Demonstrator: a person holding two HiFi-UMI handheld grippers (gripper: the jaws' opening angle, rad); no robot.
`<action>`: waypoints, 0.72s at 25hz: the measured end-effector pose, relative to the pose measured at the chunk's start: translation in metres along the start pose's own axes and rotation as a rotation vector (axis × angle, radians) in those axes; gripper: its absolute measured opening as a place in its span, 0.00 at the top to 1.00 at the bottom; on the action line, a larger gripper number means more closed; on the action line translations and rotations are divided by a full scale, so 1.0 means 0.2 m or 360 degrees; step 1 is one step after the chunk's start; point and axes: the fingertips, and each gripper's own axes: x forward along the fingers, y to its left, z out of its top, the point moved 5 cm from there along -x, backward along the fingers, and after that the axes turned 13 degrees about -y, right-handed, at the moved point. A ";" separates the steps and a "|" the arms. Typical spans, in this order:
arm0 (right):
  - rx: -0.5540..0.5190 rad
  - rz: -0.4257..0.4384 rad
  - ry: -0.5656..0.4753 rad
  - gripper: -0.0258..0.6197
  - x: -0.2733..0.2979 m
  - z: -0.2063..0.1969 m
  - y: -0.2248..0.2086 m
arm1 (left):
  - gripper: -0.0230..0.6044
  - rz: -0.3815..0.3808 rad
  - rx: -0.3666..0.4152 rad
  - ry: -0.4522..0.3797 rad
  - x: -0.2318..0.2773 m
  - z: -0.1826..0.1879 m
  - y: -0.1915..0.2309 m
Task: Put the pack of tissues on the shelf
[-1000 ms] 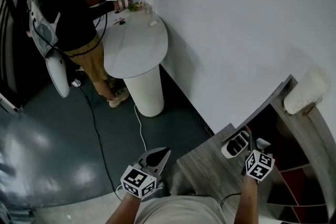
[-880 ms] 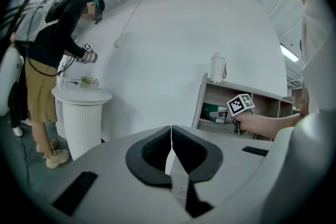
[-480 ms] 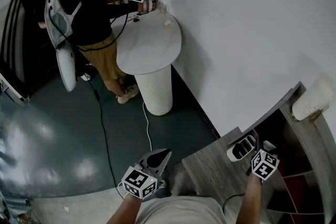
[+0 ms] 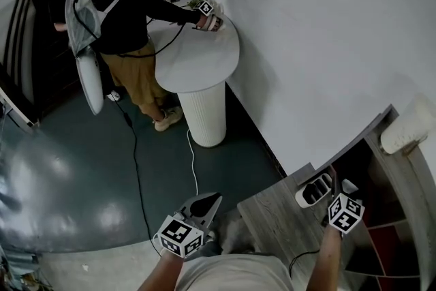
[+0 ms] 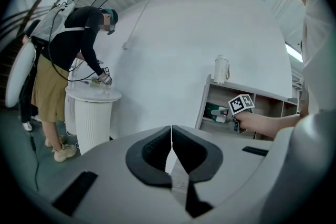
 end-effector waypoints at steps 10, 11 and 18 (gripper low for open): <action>0.0063 0.0151 -0.0062 0.28 -0.24 0.09 0.07 | 0.93 -0.0188 -0.0030 0.0035 0.11 -0.05 -0.12; 0.0064 0.0174 -0.0079 0.28 -0.27 0.10 0.08 | 0.93 -0.0214 -0.0030 0.0041 0.13 -0.05 -0.14; 0.0136 0.0266 -0.0106 0.29 -0.47 0.11 0.11 | 0.93 -0.0448 -0.0041 0.0085 0.31 -0.09 -0.28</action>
